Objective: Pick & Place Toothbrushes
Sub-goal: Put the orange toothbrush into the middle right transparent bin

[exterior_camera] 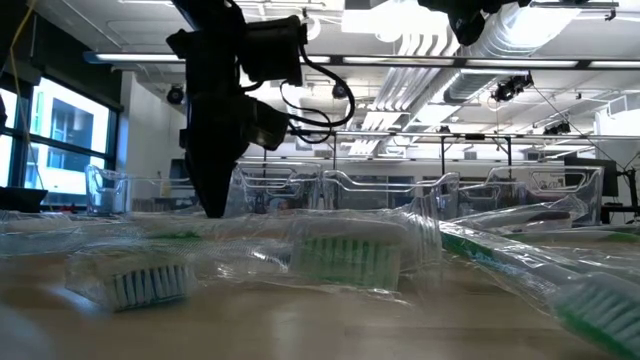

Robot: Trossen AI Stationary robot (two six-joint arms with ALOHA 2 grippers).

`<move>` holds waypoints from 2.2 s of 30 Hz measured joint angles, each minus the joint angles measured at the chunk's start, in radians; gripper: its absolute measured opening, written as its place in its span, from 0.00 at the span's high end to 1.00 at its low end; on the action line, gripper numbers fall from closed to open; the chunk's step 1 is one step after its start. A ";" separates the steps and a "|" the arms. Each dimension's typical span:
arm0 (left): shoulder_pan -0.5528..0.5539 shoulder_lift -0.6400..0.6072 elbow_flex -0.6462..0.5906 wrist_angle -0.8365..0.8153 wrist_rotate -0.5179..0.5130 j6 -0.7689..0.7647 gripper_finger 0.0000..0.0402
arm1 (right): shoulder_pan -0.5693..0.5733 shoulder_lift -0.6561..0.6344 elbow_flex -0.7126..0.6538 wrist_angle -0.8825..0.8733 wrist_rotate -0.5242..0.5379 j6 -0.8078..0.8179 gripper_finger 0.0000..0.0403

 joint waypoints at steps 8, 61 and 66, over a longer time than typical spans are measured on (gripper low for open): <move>0.000 0.000 -0.056 0.037 0.026 -0.046 0.63 | 0.000 0.000 0.000 0.000 0.000 0.000 0.98; 0.008 0.000 0.164 -0.131 -0.014 0.093 0.99 | 0.000 0.000 0.000 0.000 0.000 0.000 0.98; 0.010 0.000 0.291 -0.158 -0.079 0.154 0.99 | 0.000 0.000 0.000 0.000 0.000 0.000 0.98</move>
